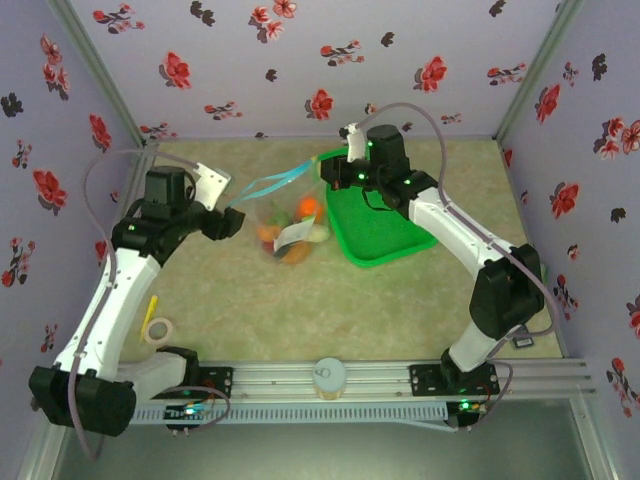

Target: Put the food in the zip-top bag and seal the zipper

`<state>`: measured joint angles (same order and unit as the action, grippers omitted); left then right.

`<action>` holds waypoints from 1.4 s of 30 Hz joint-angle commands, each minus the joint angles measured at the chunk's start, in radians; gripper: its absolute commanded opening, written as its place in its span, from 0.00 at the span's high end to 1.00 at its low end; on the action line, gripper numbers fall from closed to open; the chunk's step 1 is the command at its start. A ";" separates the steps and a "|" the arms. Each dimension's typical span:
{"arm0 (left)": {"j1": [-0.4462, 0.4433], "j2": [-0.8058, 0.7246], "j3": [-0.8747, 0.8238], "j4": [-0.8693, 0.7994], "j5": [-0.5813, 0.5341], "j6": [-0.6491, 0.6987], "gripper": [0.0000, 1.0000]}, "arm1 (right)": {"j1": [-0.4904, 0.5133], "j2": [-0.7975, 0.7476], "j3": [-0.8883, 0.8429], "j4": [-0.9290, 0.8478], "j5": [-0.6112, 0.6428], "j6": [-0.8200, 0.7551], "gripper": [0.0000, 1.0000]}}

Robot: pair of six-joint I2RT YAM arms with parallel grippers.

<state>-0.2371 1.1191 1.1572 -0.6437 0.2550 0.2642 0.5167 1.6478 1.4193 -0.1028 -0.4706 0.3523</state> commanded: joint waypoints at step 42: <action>0.081 0.308 0.427 -0.326 -0.040 0.112 1.00 | -0.097 -0.154 -0.347 0.496 -0.359 0.102 0.43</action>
<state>-0.1905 1.4189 1.5482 -0.9165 0.2394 0.3771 0.4347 1.5162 1.1202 0.2344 -0.7406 0.4026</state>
